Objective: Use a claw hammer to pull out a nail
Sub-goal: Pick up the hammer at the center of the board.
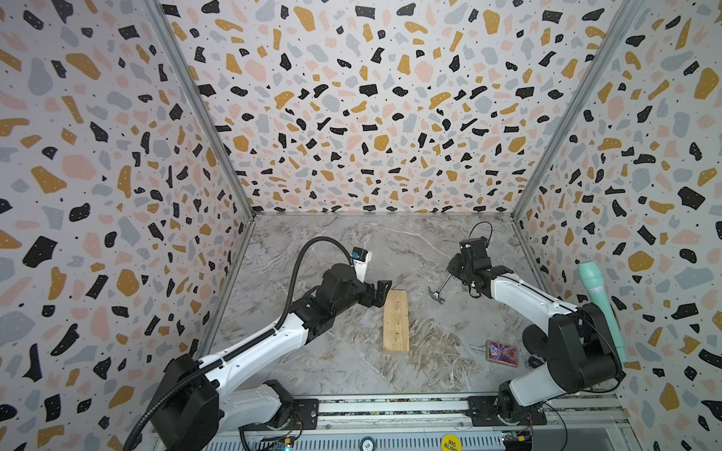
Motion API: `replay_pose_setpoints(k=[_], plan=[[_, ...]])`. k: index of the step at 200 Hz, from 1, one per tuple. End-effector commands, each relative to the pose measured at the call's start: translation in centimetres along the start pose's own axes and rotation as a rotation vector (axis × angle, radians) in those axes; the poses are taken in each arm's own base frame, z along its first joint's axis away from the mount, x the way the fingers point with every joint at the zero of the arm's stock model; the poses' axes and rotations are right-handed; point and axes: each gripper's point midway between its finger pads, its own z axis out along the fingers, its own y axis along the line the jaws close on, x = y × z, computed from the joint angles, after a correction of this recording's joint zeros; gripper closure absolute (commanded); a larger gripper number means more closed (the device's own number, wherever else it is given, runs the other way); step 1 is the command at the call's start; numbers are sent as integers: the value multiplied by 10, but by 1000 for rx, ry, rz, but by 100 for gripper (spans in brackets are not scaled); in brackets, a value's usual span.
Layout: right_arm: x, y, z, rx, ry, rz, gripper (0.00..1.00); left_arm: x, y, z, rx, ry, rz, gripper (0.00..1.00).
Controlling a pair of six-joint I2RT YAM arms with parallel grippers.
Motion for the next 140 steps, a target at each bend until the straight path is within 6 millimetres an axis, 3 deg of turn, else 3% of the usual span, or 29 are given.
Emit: replay_pose_setpoints(k=[1, 37, 106, 140], plan=[[-36, 52, -32, -202, -112, -109, 100, -8, -22, 10, 119, 19, 53, 0], [-42, 83, -55, -329, -172, -233, 100, -18, -36, 37, 173, 42, 125, 1], [-33, 116, -72, -482, -187, -371, 100, -24, -54, 108, 254, 53, 234, 9], [-33, 133, -88, -571, -195, -440, 100, -28, -59, 124, 282, 60, 280, 10]])
